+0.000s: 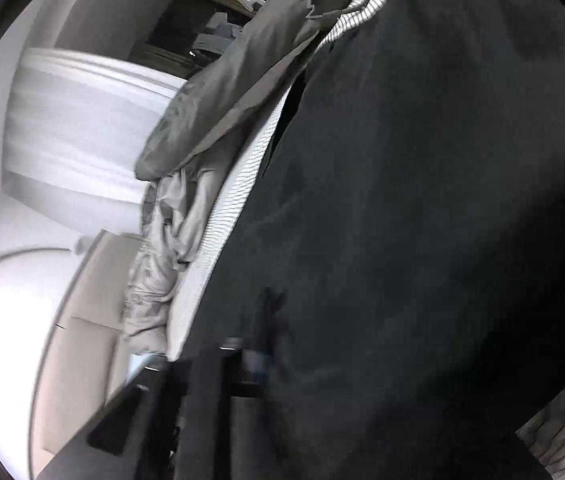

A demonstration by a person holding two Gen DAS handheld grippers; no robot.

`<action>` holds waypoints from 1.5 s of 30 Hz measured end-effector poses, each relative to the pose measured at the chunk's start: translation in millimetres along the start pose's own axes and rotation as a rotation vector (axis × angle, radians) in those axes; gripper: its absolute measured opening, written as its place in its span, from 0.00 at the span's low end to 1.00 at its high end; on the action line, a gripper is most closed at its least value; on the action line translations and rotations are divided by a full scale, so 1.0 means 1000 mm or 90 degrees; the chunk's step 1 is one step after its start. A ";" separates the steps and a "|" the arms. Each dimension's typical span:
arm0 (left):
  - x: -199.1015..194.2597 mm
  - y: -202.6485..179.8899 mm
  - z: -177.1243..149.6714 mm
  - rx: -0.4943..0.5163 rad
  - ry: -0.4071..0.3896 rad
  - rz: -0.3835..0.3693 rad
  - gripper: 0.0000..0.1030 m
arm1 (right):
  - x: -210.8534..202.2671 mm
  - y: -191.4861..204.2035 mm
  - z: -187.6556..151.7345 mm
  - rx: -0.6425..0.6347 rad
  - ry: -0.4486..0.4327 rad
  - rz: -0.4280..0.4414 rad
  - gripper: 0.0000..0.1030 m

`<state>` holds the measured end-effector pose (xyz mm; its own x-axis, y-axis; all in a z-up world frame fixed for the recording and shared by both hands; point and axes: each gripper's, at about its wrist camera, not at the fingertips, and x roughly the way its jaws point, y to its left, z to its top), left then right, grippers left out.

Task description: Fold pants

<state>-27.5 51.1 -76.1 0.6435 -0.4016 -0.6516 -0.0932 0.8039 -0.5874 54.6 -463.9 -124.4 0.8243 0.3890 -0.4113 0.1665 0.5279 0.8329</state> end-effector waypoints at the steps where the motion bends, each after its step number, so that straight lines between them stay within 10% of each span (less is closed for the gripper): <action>1: 0.000 0.000 0.000 0.011 -0.001 0.005 0.16 | -0.005 0.010 0.006 -0.030 -0.014 0.009 0.06; 4: 0.000 0.001 0.002 0.027 -0.003 0.009 0.15 | -0.012 0.016 0.010 -0.049 -0.027 0.012 0.08; 6: 0.001 0.005 0.003 0.013 0.003 -0.004 0.15 | -0.002 -0.005 0.010 -0.010 0.029 -0.045 0.27; 8: 0.000 0.010 0.005 0.008 0.003 -0.006 0.15 | -0.004 -0.028 0.014 0.065 0.046 0.002 0.20; 14: 0.000 0.008 0.001 0.005 -0.003 0.007 0.15 | -0.067 -0.062 0.040 0.146 -0.086 -0.014 0.32; 20: -0.002 0.007 -0.002 -0.001 -0.006 0.008 0.15 | -0.079 -0.066 0.055 0.146 -0.099 0.013 0.05; 23: -0.002 0.006 -0.003 0.003 -0.005 0.009 0.15 | -0.107 -0.066 0.064 0.110 -0.154 -0.036 0.05; 25: -0.002 0.006 -0.002 0.003 -0.003 0.008 0.15 | -0.091 -0.096 0.068 0.169 -0.088 -0.077 0.09; 29: -0.002 0.006 -0.001 -0.002 -0.001 0.005 0.15 | -0.089 -0.118 0.067 0.265 -0.064 0.010 0.12; 37: -0.007 0.011 0.003 -0.010 0.009 -0.018 0.15 | -0.082 -0.070 0.073 0.103 -0.112 -0.085 0.07; 41: -0.010 0.021 0.009 -0.042 0.033 -0.045 0.21 | -0.088 -0.083 0.058 0.139 -0.093 -0.109 0.18; 45: -0.023 0.035 0.018 -0.069 0.013 -0.038 0.25 | -0.094 -0.057 0.033 0.116 -0.056 -0.014 0.58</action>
<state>-32.1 96.2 -73.1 0.6345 -0.4572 -0.6232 -0.1375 0.7267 -0.6731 -14.8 -556.0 -120.9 0.8618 0.3073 -0.4035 0.2744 0.3866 0.8805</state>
